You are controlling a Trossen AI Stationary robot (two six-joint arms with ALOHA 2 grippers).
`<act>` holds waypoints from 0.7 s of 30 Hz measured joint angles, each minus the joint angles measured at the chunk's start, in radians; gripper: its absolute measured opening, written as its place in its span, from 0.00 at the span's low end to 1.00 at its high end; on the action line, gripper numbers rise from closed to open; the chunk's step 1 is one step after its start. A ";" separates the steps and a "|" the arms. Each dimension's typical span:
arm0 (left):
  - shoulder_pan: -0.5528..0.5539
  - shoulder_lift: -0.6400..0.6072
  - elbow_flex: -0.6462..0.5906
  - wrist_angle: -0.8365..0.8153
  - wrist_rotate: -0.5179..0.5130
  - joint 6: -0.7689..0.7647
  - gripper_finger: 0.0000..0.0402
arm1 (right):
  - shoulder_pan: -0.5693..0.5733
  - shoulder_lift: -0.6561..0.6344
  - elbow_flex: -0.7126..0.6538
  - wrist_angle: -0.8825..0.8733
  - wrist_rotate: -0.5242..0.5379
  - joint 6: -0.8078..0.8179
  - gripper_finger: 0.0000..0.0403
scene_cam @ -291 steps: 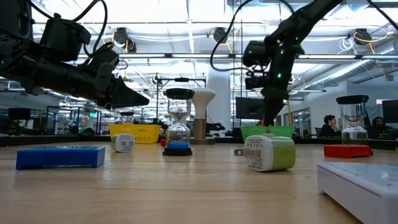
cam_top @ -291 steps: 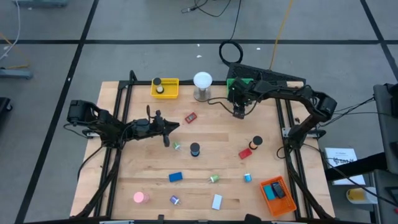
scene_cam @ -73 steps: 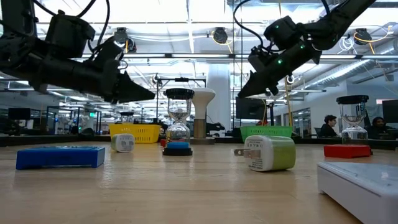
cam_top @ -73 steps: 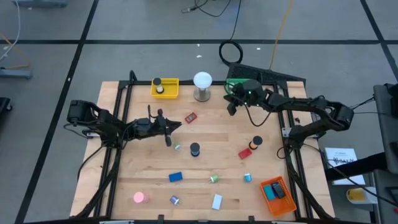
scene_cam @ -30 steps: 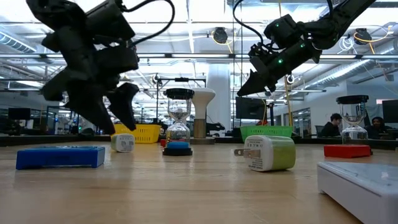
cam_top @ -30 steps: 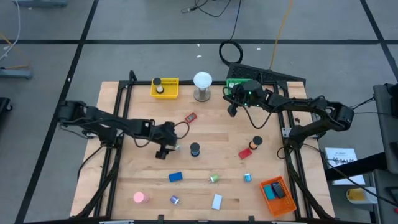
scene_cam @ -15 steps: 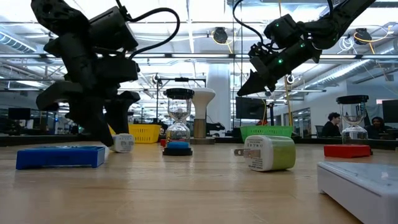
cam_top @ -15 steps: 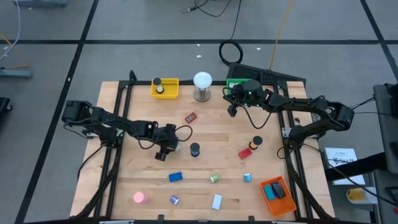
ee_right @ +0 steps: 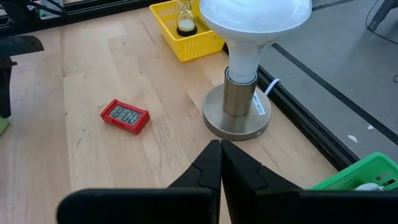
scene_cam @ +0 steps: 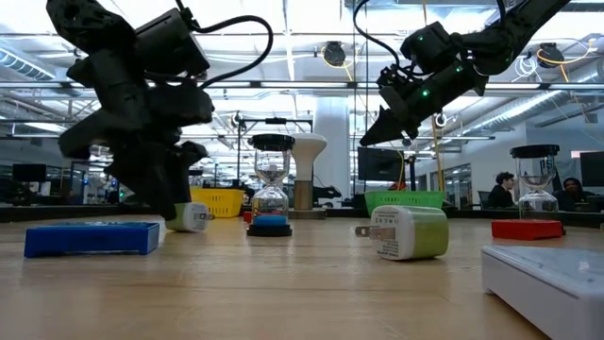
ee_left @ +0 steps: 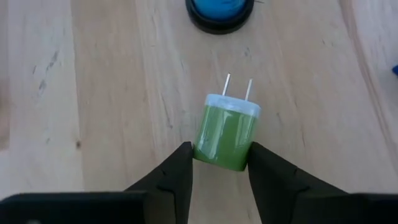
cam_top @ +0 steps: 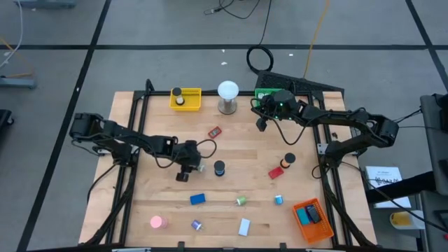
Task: Pick & Place Office items
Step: Put the top green charger adapter into the green bin
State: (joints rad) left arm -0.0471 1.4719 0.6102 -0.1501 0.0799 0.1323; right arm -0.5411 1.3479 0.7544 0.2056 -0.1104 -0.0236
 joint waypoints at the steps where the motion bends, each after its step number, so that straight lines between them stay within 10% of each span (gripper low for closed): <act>1: 0.000 0.000 0.000 -0.001 0.000 -0.016 0.33 | 0.000 0.000 0.000 0.000 0.000 0.000 0.00; 9: 0.006 -0.053 -0.087 0.110 0.003 -0.116 0.32 | 0.000 0.000 0.000 -0.007 0.000 0.000 0.00; 21: 0.165 -0.066 -0.362 1.035 -0.038 -0.225 0.32 | 0.001 0.001 0.000 0.016 -0.031 0.067 0.00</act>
State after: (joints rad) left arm 0.1182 1.4054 0.2477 0.8845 0.0418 -0.0928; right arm -0.5400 1.3487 0.7544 0.2215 -0.1411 0.0431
